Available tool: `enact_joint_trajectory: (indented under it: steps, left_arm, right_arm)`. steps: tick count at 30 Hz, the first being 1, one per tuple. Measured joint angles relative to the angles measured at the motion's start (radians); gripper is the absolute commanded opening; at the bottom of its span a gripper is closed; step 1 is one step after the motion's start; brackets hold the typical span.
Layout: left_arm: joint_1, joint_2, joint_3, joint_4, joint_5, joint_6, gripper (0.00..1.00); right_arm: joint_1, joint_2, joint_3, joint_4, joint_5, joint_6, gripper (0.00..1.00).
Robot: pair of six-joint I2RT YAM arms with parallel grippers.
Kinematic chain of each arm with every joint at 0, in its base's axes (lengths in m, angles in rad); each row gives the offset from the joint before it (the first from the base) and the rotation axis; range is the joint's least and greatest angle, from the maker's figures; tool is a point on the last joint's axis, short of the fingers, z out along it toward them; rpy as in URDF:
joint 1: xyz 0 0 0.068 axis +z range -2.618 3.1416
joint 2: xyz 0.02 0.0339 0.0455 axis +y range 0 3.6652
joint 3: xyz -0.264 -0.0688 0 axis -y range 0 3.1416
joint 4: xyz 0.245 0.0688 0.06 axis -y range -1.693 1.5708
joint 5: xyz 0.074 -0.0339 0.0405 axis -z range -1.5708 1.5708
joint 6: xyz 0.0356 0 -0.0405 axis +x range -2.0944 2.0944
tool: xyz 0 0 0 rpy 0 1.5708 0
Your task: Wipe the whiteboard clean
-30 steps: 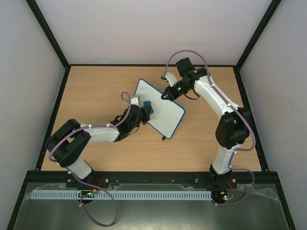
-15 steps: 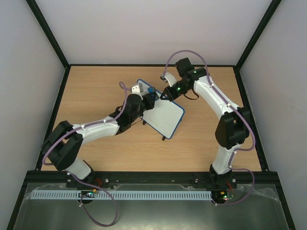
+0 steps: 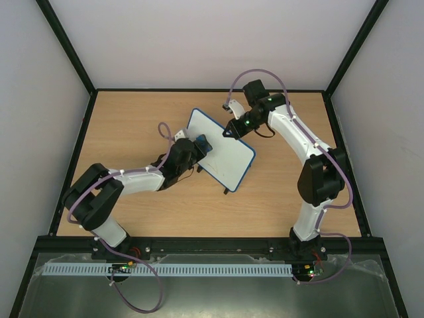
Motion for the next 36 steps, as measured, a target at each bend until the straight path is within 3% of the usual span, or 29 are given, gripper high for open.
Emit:
enact_joint_trajectory:
  steps: [7,15,22,28,36]
  left_arm:
    - [0.012,-0.017,0.055,-0.109,0.030,0.003,0.03]
    - [0.016,-0.025,0.085,-0.092,0.058,0.003,0.03]
    - [0.017,-0.010,-0.015,0.031,0.057,-0.055,0.03]
    - [0.018,0.005,-0.103,-0.002,0.058,-0.071,0.03]
    - [0.055,-0.083,0.002,-0.063,0.090,0.032,0.03]
  right_arm:
    - [0.000,0.000,0.000,0.000,-0.005,0.000,0.02]
    - [0.000,0.000,0.000,0.000,-0.007,0.000,0.02]
    - [0.000,0.000,0.000,0.000,-0.003,0.001,0.02]
    - [0.006,0.000,0.000,-0.001,-0.028,-0.001,0.02]
    - [0.014,-0.001,0.000,0.004,-0.042,-0.013,0.02]
